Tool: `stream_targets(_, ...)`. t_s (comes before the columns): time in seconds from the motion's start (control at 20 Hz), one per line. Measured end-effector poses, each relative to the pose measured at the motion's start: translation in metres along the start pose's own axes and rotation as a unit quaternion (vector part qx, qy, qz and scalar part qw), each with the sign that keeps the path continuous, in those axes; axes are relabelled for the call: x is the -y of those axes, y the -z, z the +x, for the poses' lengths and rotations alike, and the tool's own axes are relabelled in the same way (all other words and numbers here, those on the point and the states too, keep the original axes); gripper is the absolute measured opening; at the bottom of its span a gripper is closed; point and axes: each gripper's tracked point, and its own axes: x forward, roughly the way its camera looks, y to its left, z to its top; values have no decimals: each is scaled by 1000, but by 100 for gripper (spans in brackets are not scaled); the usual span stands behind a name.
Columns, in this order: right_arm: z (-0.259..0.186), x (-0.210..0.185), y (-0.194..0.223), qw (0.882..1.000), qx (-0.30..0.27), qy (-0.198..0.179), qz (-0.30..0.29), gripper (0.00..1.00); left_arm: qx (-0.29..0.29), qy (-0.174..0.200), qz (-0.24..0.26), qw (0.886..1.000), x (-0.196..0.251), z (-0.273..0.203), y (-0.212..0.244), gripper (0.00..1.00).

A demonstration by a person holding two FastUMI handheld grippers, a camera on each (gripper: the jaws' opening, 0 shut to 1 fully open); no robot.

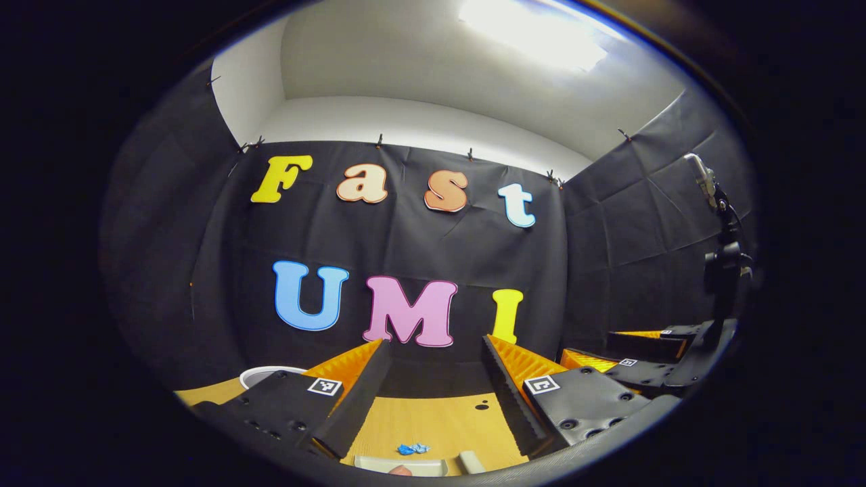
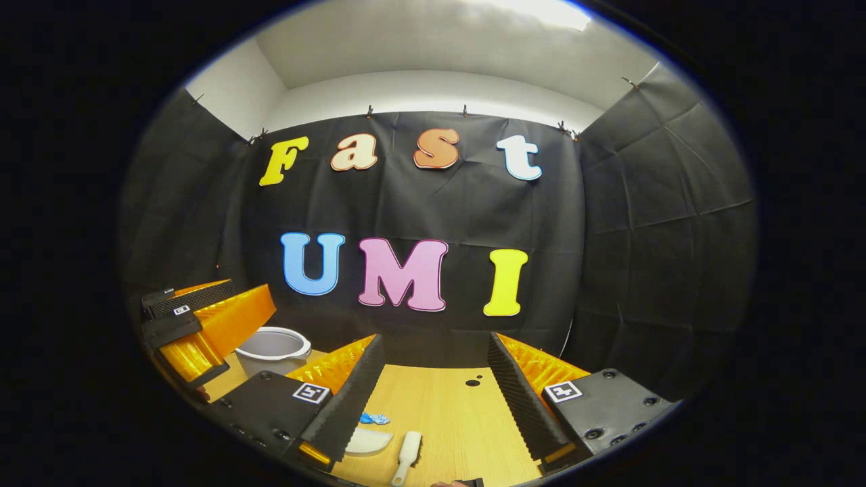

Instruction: Pick up the small broom and dustpan from the desktop, sweep the trash into the dustpan with the broom, and then empty the trash into the garbage bin.

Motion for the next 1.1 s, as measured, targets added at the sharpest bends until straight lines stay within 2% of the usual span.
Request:
stream_targets(0.2,-2,-2,1,1000,-3,-2,1,99,-15,-6,-24,1000,-5,1,9,80)
stream_targets(0.25,-2,-3,2,1000,-4,-3,2,95,-19,-9,-26,999,-8,1,9,81)
stream_targets(0.3,-2,-3,3,1000,-4,-3,2,99,-22,-11,-27,999,-8,0,12,80)
stream_targets(0.6,-2,-6,5,1000,-7,-4,4,99,-23,-9,-26,999,-7,1,12,81)
stream_targets(1.05,3,-6,9,1000,-14,0,-1,99,-31,-1,-25,999,-6,7,21,81)
stream_targets(1.1,4,-6,9,1000,-16,1,-2,95,-32,-2,-27,999,-7,7,22,80)
